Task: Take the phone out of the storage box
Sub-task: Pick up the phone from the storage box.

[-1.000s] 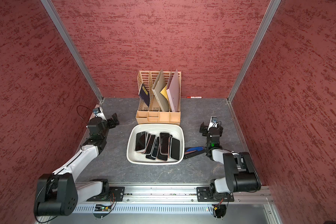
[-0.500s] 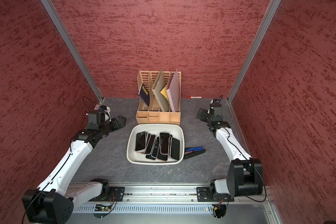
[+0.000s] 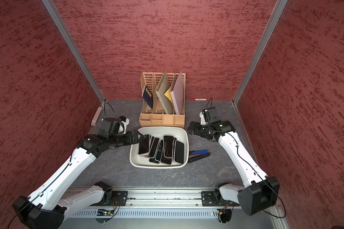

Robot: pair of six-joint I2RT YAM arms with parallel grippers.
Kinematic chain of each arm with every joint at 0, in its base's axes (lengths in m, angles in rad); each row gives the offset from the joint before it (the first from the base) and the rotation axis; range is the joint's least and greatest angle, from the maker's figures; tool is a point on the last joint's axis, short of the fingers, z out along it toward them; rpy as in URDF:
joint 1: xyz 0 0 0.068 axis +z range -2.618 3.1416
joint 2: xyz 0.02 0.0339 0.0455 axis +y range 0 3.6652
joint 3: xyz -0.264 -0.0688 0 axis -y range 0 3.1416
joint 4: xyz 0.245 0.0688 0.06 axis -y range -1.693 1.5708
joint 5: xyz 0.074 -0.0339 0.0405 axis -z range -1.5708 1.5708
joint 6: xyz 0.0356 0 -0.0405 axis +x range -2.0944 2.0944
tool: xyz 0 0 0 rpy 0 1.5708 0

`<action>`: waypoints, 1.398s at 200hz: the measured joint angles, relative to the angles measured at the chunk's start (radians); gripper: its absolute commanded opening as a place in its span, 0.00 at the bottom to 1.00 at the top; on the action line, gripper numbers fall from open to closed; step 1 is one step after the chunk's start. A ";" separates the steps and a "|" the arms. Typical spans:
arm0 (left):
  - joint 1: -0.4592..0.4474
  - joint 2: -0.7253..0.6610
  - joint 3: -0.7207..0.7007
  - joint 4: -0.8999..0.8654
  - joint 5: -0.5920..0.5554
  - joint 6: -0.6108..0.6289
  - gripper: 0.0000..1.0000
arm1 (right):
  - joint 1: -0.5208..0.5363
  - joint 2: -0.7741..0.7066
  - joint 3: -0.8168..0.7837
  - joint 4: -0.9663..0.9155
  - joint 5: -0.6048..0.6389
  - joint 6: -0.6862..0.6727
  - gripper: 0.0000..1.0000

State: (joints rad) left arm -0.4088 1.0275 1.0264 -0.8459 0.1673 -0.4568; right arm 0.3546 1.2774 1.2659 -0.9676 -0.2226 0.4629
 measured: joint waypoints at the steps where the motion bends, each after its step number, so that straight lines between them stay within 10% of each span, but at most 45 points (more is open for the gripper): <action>1: -0.001 -0.001 -0.001 -0.001 0.002 0.000 1.00 | 0.005 0.001 0.001 -0.002 0.000 0.002 0.97; 56: -0.055 0.082 -0.010 0.003 0.051 -0.006 1.00 | 0.271 0.130 0.036 -0.085 0.047 0.105 0.98; 279: -0.186 0.395 0.022 0.251 0.150 -0.108 0.84 | 0.291 0.336 0.012 -0.079 0.072 0.100 0.80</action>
State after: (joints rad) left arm -0.5949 1.4227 1.0481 -0.5953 0.3168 -0.5644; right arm 0.6453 1.6138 1.2778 -1.0466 -0.1501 0.5632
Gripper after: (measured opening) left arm 0.849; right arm 0.802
